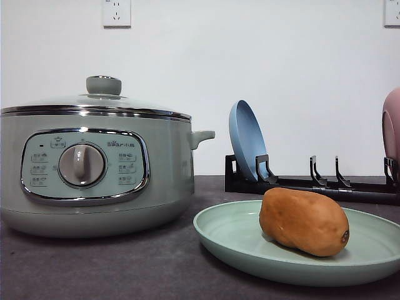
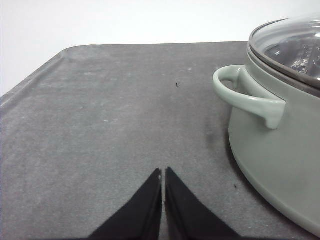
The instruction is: Transfer potato from steamer to green plate
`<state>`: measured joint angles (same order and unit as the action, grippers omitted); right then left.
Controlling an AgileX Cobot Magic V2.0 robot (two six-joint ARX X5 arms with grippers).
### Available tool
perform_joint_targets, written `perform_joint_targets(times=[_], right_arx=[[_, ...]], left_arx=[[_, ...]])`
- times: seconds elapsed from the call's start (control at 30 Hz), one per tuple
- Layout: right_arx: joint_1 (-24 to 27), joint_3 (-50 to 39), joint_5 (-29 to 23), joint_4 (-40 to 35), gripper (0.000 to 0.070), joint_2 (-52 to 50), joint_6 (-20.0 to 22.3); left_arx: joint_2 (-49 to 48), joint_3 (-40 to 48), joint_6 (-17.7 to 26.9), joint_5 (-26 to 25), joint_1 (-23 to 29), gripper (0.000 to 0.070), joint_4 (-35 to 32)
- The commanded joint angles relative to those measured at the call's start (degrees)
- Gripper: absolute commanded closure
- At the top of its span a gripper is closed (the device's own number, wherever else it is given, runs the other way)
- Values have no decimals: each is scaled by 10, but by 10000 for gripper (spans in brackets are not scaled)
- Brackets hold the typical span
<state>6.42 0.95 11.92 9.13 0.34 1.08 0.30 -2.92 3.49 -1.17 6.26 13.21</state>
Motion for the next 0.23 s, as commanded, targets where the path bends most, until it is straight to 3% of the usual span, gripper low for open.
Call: perform_joint_targets(times=[0.0, 0.2], right_arx=[[1, -3, 0, -1, 700, -1, -6], [1, -3, 0, -1, 700, -1, -6]], left_arx=[[-1, 12, -1, 3, 2, 697, 5], [-1, 12, -1, 3, 2, 697, 5]])
